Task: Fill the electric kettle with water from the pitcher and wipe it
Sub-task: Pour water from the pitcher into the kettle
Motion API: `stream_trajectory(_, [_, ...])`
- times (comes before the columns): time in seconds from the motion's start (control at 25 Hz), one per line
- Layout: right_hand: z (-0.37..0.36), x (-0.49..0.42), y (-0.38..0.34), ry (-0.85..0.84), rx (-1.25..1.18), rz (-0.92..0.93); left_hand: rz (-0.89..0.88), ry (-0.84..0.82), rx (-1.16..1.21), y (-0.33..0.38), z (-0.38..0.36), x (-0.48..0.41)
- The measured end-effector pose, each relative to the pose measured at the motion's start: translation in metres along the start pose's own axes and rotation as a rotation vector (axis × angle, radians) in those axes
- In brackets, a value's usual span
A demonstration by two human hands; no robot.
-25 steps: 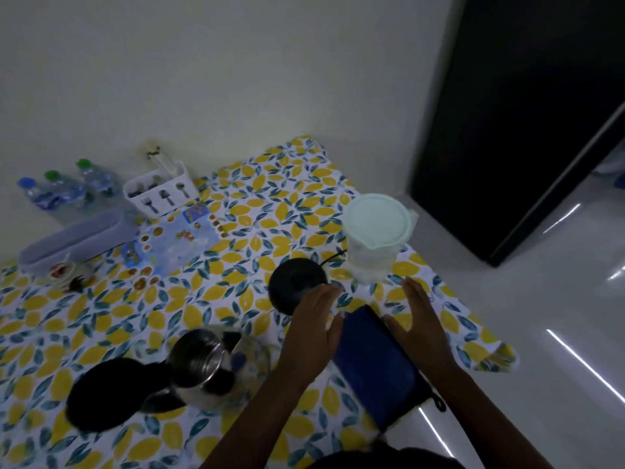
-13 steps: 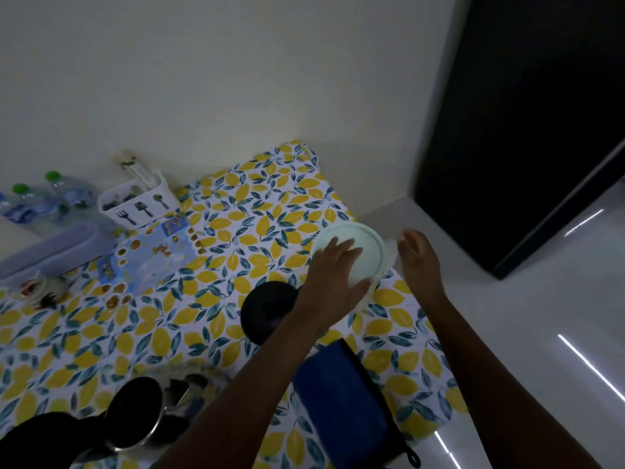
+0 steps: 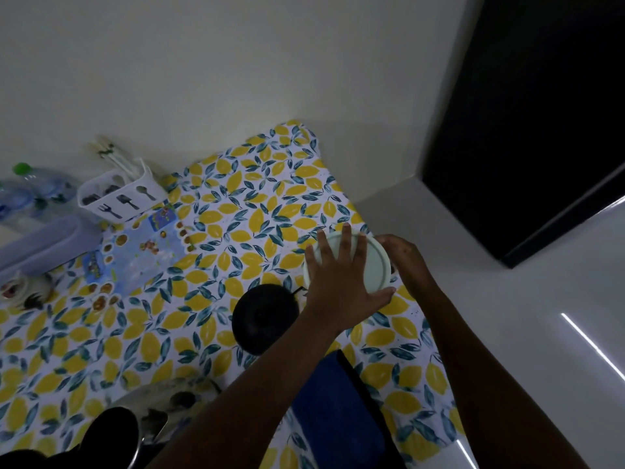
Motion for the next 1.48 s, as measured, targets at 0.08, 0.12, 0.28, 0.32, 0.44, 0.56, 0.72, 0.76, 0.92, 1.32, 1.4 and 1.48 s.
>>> stream_trajectory(0.08, [0.001, -0.003, 0.006, -0.007, -0.009, -0.038, -0.004, 0.011, -0.019, 0.002, 0.001, 0.001])
stream_trajectory(0.12, [0.001, -0.004, 0.008, -0.005, -0.018, -0.052, -0.006, 0.007, -0.020, 0.002, 0.001, 0.000])
stream_trajectory(0.28, [0.001, 0.006, 0.010, 0.074, -0.177, -0.055, -0.032, -0.034, 0.003, 0.002, 0.003, 0.004])
stream_trajectory(0.32, [0.000, 0.013, 0.012, 0.097, -0.224, -0.050, -0.048, -0.041, 0.004, 0.004, 0.003, 0.009])
stream_trajectory(0.44, [-0.001, 0.038, 0.017, 0.147, -0.330, -0.050, -0.103, -0.058, -0.003, 0.012, 0.000, 0.027])
stream_trajectory(0.56, [-0.007, 0.061, 0.018, 0.155, -0.319, -0.055, -0.123, -0.099, 0.014, 0.010, -0.002, 0.047])
stream_trajectory(0.72, [-0.027, 0.092, 0.009, 0.157, -0.303, -0.054, -0.122, -0.115, 0.005, 0.002, 0.002, 0.086])
stream_trajectory(0.76, [-0.034, 0.099, 0.004, 0.150, -0.289, -0.044, -0.117, -0.100, 0.002, -0.001, 0.006, 0.099])
stream_trajectory(0.92, [-0.070, 0.120, -0.027, 0.122, -0.246, -0.009, -0.055, -0.016, 0.006, -0.027, 0.030, 0.147])
stream_trajectory(1.32, [-0.175, 0.161, -0.112, -0.014, -0.073, 0.112, 0.108, 0.126, 0.166, -0.100, 0.079, 0.254])
stream_trajectory(1.4, [-0.194, 0.167, -0.124, -0.046, -0.068, 0.127, 0.131, 0.128, 0.201, -0.116, 0.081, 0.267])
stream_trajectory(1.48, [-0.210, 0.171, -0.138, -0.066, -0.027, 0.139, 0.159, 0.153, 0.236, -0.128, 0.085, 0.279])
Point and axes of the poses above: each hand's wrist, its own x-axis away from the middle knuckle, its own z-axis out of the back of the hand, y = z × x, the point moved 7 cm from there along -x, towards the middle knuckle, and after that the axes turned 6 degrees about -y, right-handed, at the moved point
